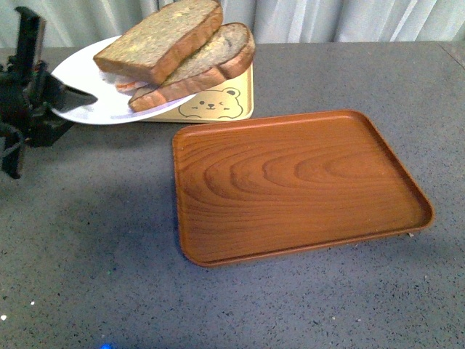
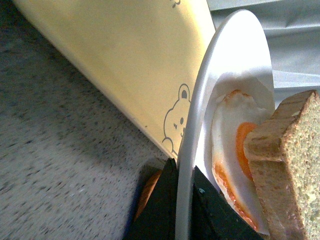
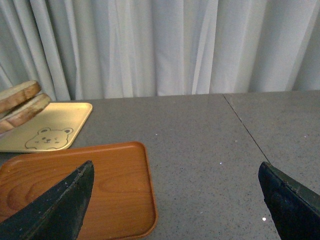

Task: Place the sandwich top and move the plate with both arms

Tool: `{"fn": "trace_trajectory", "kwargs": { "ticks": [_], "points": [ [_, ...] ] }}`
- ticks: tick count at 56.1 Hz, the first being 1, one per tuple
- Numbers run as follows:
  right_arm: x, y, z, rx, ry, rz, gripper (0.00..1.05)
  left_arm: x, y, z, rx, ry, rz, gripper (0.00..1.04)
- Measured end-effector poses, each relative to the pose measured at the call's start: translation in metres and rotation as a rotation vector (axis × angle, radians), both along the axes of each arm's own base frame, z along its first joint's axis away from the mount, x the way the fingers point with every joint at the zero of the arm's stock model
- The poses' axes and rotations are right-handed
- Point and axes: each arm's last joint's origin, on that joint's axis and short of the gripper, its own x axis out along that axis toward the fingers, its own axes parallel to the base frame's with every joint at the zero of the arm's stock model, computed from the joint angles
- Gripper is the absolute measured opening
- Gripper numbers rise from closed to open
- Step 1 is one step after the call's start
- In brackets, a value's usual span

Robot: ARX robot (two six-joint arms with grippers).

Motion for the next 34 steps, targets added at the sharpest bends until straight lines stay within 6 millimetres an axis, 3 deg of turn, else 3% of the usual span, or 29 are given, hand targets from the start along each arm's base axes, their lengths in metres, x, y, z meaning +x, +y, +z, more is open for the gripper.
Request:
{"fn": "trace_trajectory", "kwargs": {
  "ticks": [17, 34],
  "points": [
    [0.0, 0.0, 0.0, 0.0, 0.0, 0.0, 0.96, 0.06, -0.033, -0.015, 0.033, 0.023, -0.04, 0.02],
    [0.0, 0.0, 0.0, 0.0, 0.0, 0.0, 0.96, 0.098, -0.046, -0.028, 0.071, 0.038, -0.037, 0.02]
  ]
}}
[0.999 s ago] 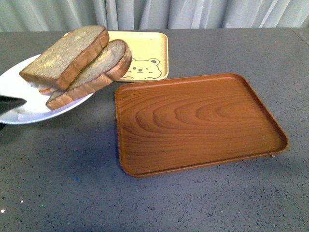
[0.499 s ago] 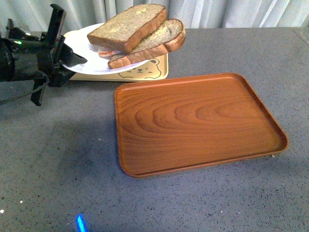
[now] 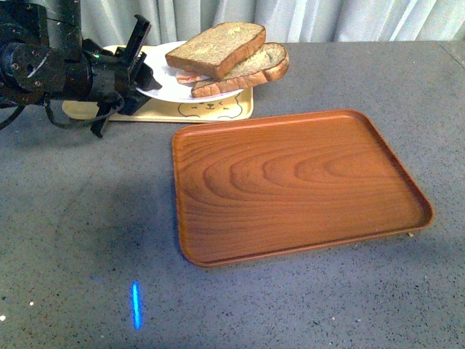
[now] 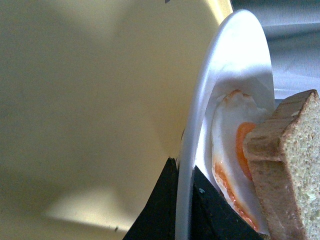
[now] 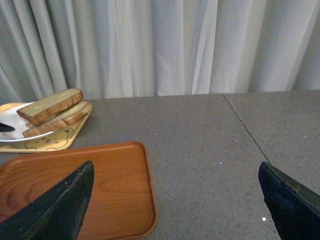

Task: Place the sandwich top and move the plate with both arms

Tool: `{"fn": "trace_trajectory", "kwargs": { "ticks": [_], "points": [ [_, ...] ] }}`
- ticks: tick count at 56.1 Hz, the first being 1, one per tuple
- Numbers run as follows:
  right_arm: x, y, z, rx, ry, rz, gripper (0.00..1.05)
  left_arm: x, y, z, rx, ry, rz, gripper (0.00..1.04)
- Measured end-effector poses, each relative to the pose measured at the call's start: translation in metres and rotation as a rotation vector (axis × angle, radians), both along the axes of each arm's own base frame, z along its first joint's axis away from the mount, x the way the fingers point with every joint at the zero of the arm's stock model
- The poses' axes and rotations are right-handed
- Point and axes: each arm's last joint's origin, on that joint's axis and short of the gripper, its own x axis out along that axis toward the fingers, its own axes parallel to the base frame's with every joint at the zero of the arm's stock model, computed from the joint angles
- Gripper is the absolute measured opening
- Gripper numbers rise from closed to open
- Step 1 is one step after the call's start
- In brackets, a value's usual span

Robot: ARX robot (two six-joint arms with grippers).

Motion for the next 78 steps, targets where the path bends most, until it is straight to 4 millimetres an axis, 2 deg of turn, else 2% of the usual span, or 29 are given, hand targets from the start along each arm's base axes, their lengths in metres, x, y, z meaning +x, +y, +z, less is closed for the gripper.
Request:
{"fn": "trace_trajectory", "kwargs": {
  "ticks": [9, 27, 31, 39, 44, 50, 60, 65, 68, 71, 74, 78],
  "points": [
    [0.0, 0.0, 0.0, 0.0, 0.0, 0.0, 0.96, 0.009, -0.002, -0.003, 0.01, 0.003, -0.008, 0.05],
    [0.0, 0.0, 0.0, 0.0, 0.0, 0.0, 0.96, 0.009, 0.001, -0.002, -0.001, -0.024, -0.018, 0.51],
    [0.0, 0.0, 0.0, 0.0, 0.0, 0.0, 0.96, 0.002, 0.006, -0.004, -0.005, -0.022, -0.017, 0.63],
    [0.0, 0.0, 0.0, 0.0, 0.0, 0.0, 0.96, -0.014, 0.021, 0.007, -0.012, -0.047, -0.013, 0.86],
    [0.0, 0.0, 0.0, 0.0, 0.0, 0.0, 0.96, -0.027, 0.032, 0.011, -0.01, -0.061, -0.004, 0.97],
    [0.0, 0.0, 0.0, 0.0, 0.0, 0.0, 0.96, -0.06, 0.05, 0.027, -0.018, -0.112, 0.0, 0.96],
    [0.0, 0.0, 0.0, 0.0, 0.0, 0.0, 0.96, -0.109, 0.055, 0.053, -0.025, -0.223, -0.027, 0.96],
    [0.0, 0.0, 0.0, 0.0, 0.0, 0.001, 0.96, -0.138, 0.053, 0.06, 0.269, -0.475, 0.12, 0.82],
    [0.0, 0.0, 0.0, 0.0, 0.0, 0.0, 0.96, -0.164, 0.056, 0.065, 0.491, -0.58, 0.203, 0.74],
    [0.0, 0.0, 0.0, 0.0, 0.0, -0.001, 0.96, -0.201, 0.061, 0.077, 0.767, -0.659, 0.223, 0.6],
    [0.0, 0.0, 0.0, 0.0, 0.0, 0.0, 0.96, -0.22, 0.065, 0.083, 0.896, -0.687, 0.198, 0.47],
    [0.0, 0.0, 0.0, 0.0, 0.0, 0.0, 0.96, -0.237, 0.068, 0.084, 0.984, -0.687, 0.156, 0.31]
  ]
}}
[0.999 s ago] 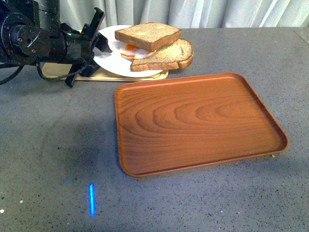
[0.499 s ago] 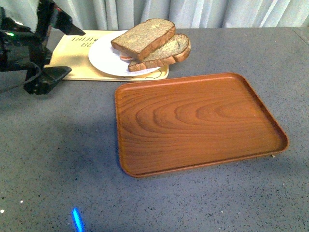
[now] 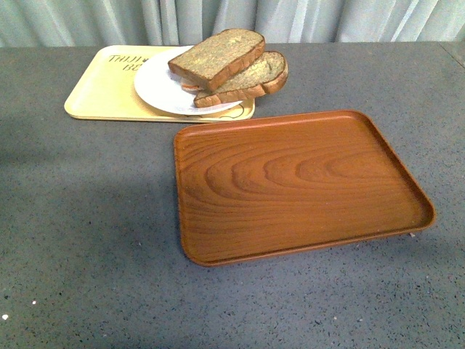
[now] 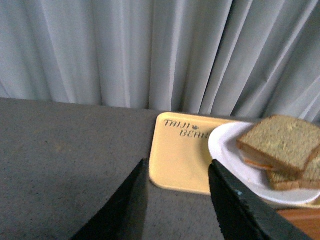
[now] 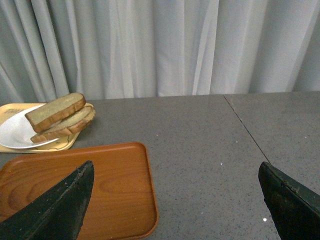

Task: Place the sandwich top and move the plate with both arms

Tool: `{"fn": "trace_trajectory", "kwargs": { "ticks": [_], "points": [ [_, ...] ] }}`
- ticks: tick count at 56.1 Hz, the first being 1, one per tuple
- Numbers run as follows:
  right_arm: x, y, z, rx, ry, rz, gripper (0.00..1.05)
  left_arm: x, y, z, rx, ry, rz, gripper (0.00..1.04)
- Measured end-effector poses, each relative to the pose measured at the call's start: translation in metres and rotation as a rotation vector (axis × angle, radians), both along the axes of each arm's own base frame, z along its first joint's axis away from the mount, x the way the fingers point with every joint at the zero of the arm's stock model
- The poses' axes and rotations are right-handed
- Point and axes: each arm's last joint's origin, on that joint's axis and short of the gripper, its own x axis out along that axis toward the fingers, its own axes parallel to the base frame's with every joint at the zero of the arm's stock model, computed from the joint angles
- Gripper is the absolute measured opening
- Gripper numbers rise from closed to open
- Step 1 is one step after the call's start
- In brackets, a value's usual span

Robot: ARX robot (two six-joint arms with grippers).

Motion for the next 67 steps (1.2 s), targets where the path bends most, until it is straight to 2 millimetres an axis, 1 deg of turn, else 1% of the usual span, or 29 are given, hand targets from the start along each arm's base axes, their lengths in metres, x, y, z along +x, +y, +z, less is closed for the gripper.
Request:
{"fn": "trace_trajectory", "kwargs": {
  "ticks": [2, 5, 6, 8, 9, 19, 25, 30, 47, 54, 67],
  "points": [
    [0.0, 0.0, 0.0, 0.0, 0.0, 0.0, 0.96, -0.008, 0.001, 0.0, 0.022, 0.008, 0.0, 0.22],
    [0.0, 0.0, 0.0, 0.0, 0.0, 0.0, 0.96, -0.017, 0.007, 0.003, 0.04, 0.008, -0.016, 0.11],
    [0.0, 0.0, 0.0, 0.0, 0.0, 0.0, 0.96, -0.019, 0.008, 0.003, 0.042, 0.007, -0.016, 0.1],
    [0.0, 0.0, 0.0, 0.0, 0.0, -0.001, 0.96, -0.024, 0.011, 0.005, 0.048, 0.005, -0.007, 0.02],
    [0.0, 0.0, 0.0, 0.0, 0.0, -0.001, 0.96, -0.027, 0.012, 0.006, 0.047, 0.004, -0.001, 0.02],
    [0.0, 0.0, 0.0, 0.0, 0.0, -0.001, 0.96, -0.048, 0.013, 0.01, 0.058, 0.007, 0.0, 0.02],
    [0.0, 0.0, 0.0, 0.0, 0.0, -0.002, 0.96, -0.062, 0.013, 0.021, 0.06, 0.008, 0.001, 0.02],
    [0.0, 0.0, 0.0, 0.0, 0.0, -0.002, 0.96, -0.07, 0.013, 0.023, 0.062, -0.003, 0.002, 0.02],
    [0.0, 0.0, 0.0, 0.0, 0.0, -0.001, 0.96, -0.092, 0.013, 0.024, 0.063, -0.004, 0.002, 0.02],
    [0.0, 0.0, 0.0, 0.0, 0.0, -0.001, 0.96, -0.1, 0.013, 0.028, 0.063, -0.014, 0.003, 0.02],
    [0.0, 0.0, 0.0, 0.0, 0.0, -0.001, 0.96, -0.108, 0.013, 0.03, 0.063, -0.023, 0.003, 0.02]
  ]
}}
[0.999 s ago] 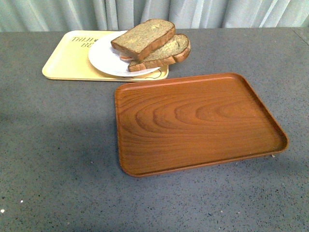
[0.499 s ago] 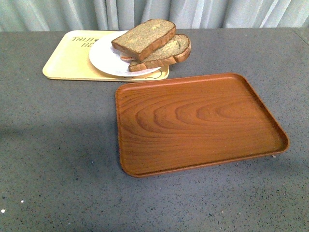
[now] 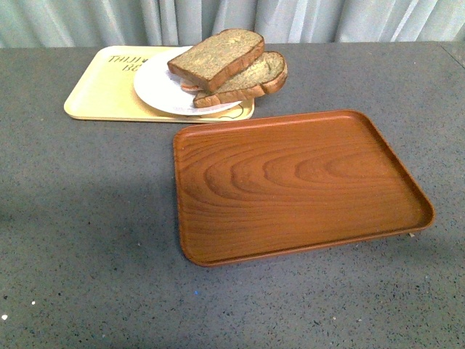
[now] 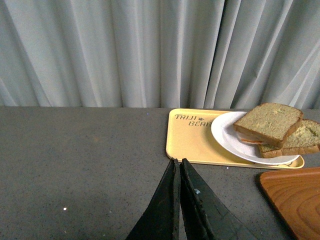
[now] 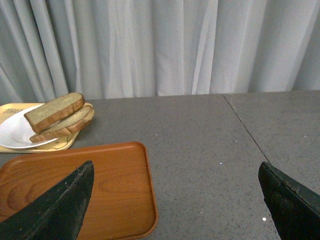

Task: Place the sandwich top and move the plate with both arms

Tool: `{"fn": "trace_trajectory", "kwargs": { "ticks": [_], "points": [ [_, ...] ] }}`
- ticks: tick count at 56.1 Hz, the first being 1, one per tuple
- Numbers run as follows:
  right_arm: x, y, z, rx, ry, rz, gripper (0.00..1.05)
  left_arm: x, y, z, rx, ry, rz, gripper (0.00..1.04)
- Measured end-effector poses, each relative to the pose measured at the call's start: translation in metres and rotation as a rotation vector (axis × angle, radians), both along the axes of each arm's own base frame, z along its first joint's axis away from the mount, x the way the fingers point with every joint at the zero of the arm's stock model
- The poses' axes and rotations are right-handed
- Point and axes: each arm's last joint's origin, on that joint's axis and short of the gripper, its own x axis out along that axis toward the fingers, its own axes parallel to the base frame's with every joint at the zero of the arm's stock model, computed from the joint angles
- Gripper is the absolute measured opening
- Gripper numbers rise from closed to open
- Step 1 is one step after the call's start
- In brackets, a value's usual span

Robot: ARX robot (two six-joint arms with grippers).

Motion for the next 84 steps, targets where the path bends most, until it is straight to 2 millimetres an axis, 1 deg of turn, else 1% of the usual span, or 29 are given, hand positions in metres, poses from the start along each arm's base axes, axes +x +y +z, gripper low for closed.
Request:
{"fn": "trace_trajectory", "kwargs": {
  "ticks": [18, 43, 47, 51, 74, 84],
  "points": [
    [0.0, 0.0, 0.0, 0.0, 0.0, 0.0, 0.96, -0.01, 0.0, 0.001, 0.0, -0.005, 0.0, 0.02],
    [0.0, 0.0, 0.0, 0.0, 0.0, 0.0, 0.96, -0.018, 0.0, 0.001, 0.0, -0.005, 0.0, 0.02],
    [0.0, 0.0, 0.0, 0.0, 0.0, 0.0, 0.96, -0.025, 0.0, -0.004, 0.0, 0.031, 0.0, 0.02],
    [0.0, 0.0, 0.0, 0.0, 0.0, 0.0, 0.96, -0.029, 0.0, -0.003, 0.0, 0.011, -0.001, 0.02],
    [0.0, 0.0, 0.0, 0.0, 0.0, 0.0, 0.96, -0.029, 0.0, -0.003, 0.0, 0.012, 0.0, 0.02],
    [0.0, 0.0, 0.0, 0.0, 0.0, 0.0, 0.96, -0.029, 0.0, -0.003, 0.0, 0.012, 0.0, 0.31]
  ]
}}
